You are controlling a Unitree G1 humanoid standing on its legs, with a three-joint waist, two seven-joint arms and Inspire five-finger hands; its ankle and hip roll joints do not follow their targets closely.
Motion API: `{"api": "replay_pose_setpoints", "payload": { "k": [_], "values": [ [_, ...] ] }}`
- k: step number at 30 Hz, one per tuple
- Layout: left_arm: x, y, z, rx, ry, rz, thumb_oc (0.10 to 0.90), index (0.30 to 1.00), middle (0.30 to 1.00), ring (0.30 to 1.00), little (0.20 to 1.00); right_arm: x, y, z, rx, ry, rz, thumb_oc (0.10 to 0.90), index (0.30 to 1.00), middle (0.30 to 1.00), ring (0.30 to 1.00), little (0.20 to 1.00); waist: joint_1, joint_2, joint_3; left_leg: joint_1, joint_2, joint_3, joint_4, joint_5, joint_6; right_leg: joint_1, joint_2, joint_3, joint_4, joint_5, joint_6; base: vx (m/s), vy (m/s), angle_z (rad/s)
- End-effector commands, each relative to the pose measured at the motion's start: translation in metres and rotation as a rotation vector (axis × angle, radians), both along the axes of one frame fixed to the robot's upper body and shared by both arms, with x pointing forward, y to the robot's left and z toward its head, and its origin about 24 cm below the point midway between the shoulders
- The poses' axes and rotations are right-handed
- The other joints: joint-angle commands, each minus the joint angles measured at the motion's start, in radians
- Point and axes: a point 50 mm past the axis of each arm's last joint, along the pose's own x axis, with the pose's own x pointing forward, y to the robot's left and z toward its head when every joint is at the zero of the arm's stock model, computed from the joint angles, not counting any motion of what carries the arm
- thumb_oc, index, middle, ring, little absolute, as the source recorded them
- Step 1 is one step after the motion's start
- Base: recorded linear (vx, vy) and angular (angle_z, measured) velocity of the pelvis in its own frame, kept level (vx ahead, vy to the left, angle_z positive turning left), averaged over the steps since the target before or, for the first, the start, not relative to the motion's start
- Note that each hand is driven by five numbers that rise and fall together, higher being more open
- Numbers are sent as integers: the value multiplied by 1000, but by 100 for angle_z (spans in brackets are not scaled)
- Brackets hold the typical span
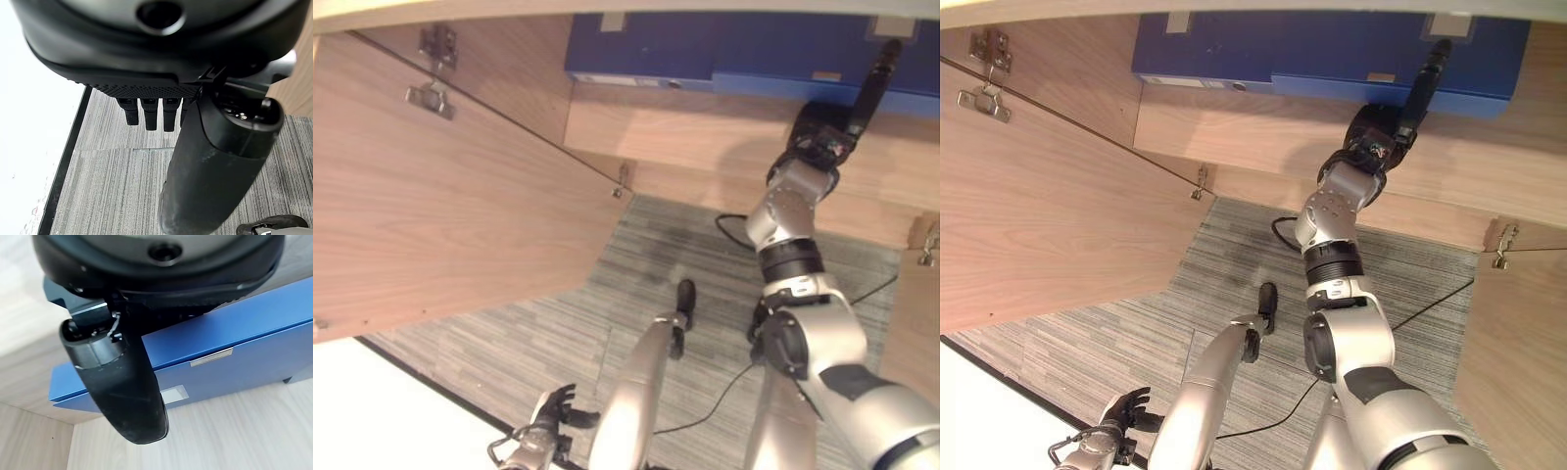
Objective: Put the empty folder in the office cabinet
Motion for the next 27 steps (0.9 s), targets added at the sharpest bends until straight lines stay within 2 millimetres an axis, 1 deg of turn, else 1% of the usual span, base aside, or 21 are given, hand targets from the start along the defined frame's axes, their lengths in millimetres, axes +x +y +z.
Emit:
{"api": "replay_pose_setpoints", "payload": {
  "k": [1, 2, 5, 7, 8, 9, 10, 11, 12, 15, 17, 19, 21, 23, 24, 26, 27],
  "values": [
    [-49, 17, -15, 100, 151, 14, 800, 900, 900, 900, 900, -15, 10, 32, -127, -120, -35, 800, 900, 900, 900, 900, 17, 49, -42, -23, -50, 31, 17, -95, 57, 87, 19, 21, 5, -59, 61, 0, 0, 0],
    [-49, 17, -15, 100, 150, 14, 800, 900, 900, 900, 900, -15, 10, 32, -129, -119, -35, 800, 900, 900, 900, 900, 16, 50, -41, -23, -50, 31, 17, -95, 57, 87, 18, 21, 5, -59, 61, 0, 0, 0],
    [-46, 21, -13, 96, 141, 40, 800, 900, 900, 900, 900, -22, 25, 57, -242, -204, 5, 800, 900, 900, 900, 900, 20, 52, -43, -25, -51, 35, 21, -93, 58, 80, 13, 26, 18, -58, 61, 0, 12, 1],
    [-46, 20, -13, 94, 141, 40, 800, 900, 900, 900, 900, -22, 25, 57, -244, -205, 6, 800, 900, 900, 900, 900, 19, 53, -43, -25, -52, 36, 21, -92, 59, 79, 13, 26, 19, -58, 61, -2, 1, -2],
    [-47, 24, -13, 102, 143, 53, 800, 900, 900, 900, 900, -27, 33, 66, -322, -254, 20, 800, 900, 900, 900, 900, 18, 48, -41, -24, -51, 35, 18, -90, 58, 79, 12, 27, 18, -55, 61, -6, 0, -4],
    [-49, 29, -12, 111, 148, 67, 800, 900, 900, 900, 900, -36, 42, 80, -389, -329, 23, 800, 900, 900, 900, 900, 20, 41, -42, -25, -51, 36, 16, -88, 57, 76, 11, 26, 18, -53, 60, 0, 0, 0],
    [-49, 28, -12, 110, 148, 67, 800, 900, 900, 900, 900, -36, 43, 80, -390, -329, 23, 800, 900, 900, 900, 900, 19, 41, -42, -25, -51, 36, 16, -87, 57, 76, 11, 26, 19, -53, 60, 0, 0, 0],
    [-49, 31, -12, 116, 147, 73, 800, 900, 900, 900, 900, -47, 48, 95, -419, -398, 6, 800, 900, 900, 900, 900, 18, 37, -44, -31, -50, 36, 19, -87, 57, 73, 10, 26, 20, -51, 59, 0, 0, 0],
    [-49, 31, -12, 116, 147, 73, 800, 900, 900, 900, 900, -48, 48, 95, -420, -397, 5, 800, 900, 900, 900, 900, 18, 37, -44, -31, -50, 36, 20, -87, 57, 72, 10, 27, 21, -51, 59, 0, 0, 0],
    [-49, 32, -11, 119, 138, 91, 800, 900, 900, 900, 900, -56, 50, 107, -459, -410, -35, 800, 900, 900, 900, 900, 12, 31, -44, -38, -50, 39, 23, -86, 57, 63, 9, 29, 26, -49, 57, 0, 0, 0],
    [-45, 32, -10, 117, 124, 109, 800, 900, 900, 900, 900, -63, 49, 116, -525, -394, -83, 800, 900, 900, 900, 900, 3, 24, -41, -40, -49, 40, 19, -85, 57, 59, 10, 31, 25, -47, 56, 0, 0, 0],
    [-44, 32, -10, 114, 121, 110, 800, 900, 900, 900, 900, -70, 58, 119, -589, -395, -95, 800, 900, 900, 900, 900, -4, 17, -37, -41, -47, 41, 13, -83, 57, 57, 9, 30, 22, -44, 54, 0, 0, 0],
    [-45, 30, -10, 104, 119, 120, 800, 900, 900, 900, 900, -72, 63, 121, -641, -373, -102, 800, 900, 900, 900, 900, -10, 13, -35, -45, -46, 42, 11, -80, 57, 53, 12, 31, 20, -41, 52, 0, 0, 0],
    [-45, 29, -11, 97, 117, 130, 800, 900, 900, 900, 900, -62, 58, 116, -702, -278, -129, 800, 900, 900, 900, 900, -19, 5, -30, -48, -43, 43, 8, -79, 57, 49, 13, 31, 16, -38, 50, 0, 0, 0],
    [-47, 30, -11, 100, 130, 132, 800, 900, 900, 900, 900, -61, 57, 114, -766, -247, -156, 800, 900, 900, 900, 900, -27, -2, -28, -50, -41, 44, 6, -78, 57, 48, 14, 31, 14, -36, 49, 0, 0, 0],
    [-51, 31, -13, 102, 145, 141, 800, 900, 900, 900, 900, -68, 65, 115, -889, -249, -190, 800, 900, 900, 900, 900, -39, -12, -22, -53, -38, 45, 3, -75, 57, 44, 17, 32, 11, -31, 46, 0, 0, 0],
    [-52, 30, -13, 101, 147, 137, 800, 900, 900, 900, 900, -66, 64, 113, -926, -227, -204, 800, 900, 900, 900, 900, -43, -16, -20, -54, -38, 45, 3, -75, 57, 44, 18, 32, 8, -30, 45, 0, 0, 0]
  ]
}}
